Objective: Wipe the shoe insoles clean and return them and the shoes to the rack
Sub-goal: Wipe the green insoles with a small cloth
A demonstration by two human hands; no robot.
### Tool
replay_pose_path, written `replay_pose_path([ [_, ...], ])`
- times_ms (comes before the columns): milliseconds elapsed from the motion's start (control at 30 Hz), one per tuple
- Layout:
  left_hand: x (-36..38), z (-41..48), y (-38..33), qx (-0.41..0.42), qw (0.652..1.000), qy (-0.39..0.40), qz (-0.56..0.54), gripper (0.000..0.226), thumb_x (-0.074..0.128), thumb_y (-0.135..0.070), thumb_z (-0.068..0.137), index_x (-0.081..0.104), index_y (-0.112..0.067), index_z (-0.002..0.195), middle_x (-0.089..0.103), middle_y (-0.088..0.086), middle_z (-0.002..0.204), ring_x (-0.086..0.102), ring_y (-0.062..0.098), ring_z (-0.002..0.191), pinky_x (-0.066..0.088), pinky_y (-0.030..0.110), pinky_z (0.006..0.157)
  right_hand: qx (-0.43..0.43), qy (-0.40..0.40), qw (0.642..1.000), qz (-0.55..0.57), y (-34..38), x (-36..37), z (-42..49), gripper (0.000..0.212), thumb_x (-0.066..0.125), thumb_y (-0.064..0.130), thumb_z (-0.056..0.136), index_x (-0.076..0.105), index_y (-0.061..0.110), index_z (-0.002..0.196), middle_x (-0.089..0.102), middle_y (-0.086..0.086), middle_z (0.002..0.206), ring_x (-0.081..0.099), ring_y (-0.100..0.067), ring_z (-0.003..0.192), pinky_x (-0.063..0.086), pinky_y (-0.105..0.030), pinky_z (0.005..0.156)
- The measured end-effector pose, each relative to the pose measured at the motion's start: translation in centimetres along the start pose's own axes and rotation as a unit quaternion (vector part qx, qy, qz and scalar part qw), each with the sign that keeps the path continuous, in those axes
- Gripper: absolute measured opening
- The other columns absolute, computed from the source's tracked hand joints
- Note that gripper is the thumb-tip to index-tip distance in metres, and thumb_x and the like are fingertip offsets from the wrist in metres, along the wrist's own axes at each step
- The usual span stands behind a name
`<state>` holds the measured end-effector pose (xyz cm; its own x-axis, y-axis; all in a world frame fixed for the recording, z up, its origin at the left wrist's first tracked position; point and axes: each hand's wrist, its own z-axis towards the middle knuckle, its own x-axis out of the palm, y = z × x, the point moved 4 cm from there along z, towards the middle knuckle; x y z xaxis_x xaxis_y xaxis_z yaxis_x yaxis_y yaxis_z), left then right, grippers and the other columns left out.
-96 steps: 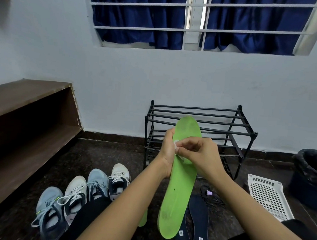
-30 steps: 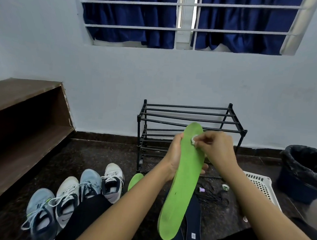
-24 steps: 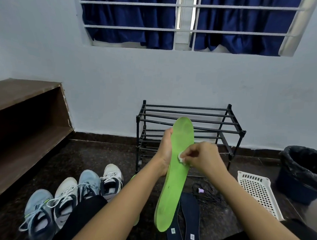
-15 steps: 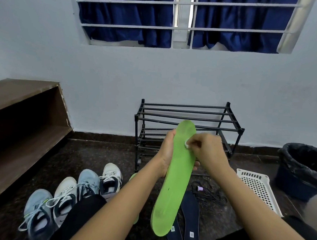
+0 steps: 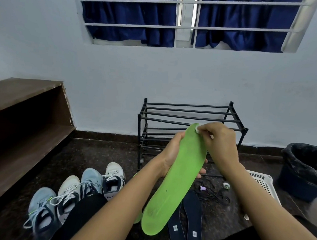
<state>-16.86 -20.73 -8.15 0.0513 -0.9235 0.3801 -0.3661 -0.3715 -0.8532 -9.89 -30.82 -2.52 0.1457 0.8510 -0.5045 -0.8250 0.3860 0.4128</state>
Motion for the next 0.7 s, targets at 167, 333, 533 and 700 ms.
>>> replay_pose_path([
  [167, 0.7, -0.2, 0.7, -0.007, 1.000, -0.001, 0.007, 0.077, 0.020, -0.065, 0.093, 0.064, -0.004, 0.107, 0.065, 0.024, 0.090, 0.065, 0.039, 0.076, 0.056, 0.042, 0.066, 0.007, 0.000, 1.000, 0.017, 1.3, 0.7, -0.6, 0.012, 0.069, -0.001, 0.078, 0.075, 0.008, 0.083, 0.072, -0.007, 0.083, 0.067, -0.025, 0.078, 0.053, -0.037, 0.073],
  [333, 0.5, -0.3, 0.0, 0.053, 0.995, -0.065, -0.056, 0.076, 0.019, -0.065, 0.095, 0.070, -0.009, 0.086, 0.066, 0.019, 0.076, 0.063, 0.030, 0.068, 0.054, 0.032, 0.061, 0.082, 0.026, 0.989, 0.117, 3.5, 1.3, -1.9, 0.015, 0.072, 0.002, 0.077, 0.076, 0.014, 0.085, 0.070, 0.008, 0.079, 0.064, -0.003, 0.071, 0.044, -0.004, 0.071],
  [533, -1.8, 0.5, -0.9, 0.115, 0.977, -0.160, -0.086, 0.075, 0.011, -0.062, 0.099, 0.064, -0.009, 0.098, 0.069, 0.012, 0.069, 0.064, 0.024, 0.067, 0.051, 0.030, 0.062, 0.135, 0.048, 0.973, 0.181, 4.9, 2.3, -2.7, 0.014, 0.074, 0.002, 0.076, 0.077, 0.013, 0.083, 0.066, 0.016, 0.076, 0.058, 0.018, 0.070, 0.036, 0.004, 0.068],
  [700, -0.3, 0.2, -0.6, 0.089, 0.989, -0.103, -0.060, 0.072, 0.015, -0.058, 0.098, 0.067, -0.009, 0.091, 0.066, 0.015, 0.073, 0.063, 0.028, 0.066, 0.052, 0.033, 0.063, 0.145, 0.025, 0.977, 0.151, 3.1, 2.1, -1.4, 0.012, 0.074, 0.007, 0.078, 0.076, 0.016, 0.086, 0.066, 0.014, 0.075, 0.060, 0.011, 0.067, 0.038, 0.002, 0.068],
])
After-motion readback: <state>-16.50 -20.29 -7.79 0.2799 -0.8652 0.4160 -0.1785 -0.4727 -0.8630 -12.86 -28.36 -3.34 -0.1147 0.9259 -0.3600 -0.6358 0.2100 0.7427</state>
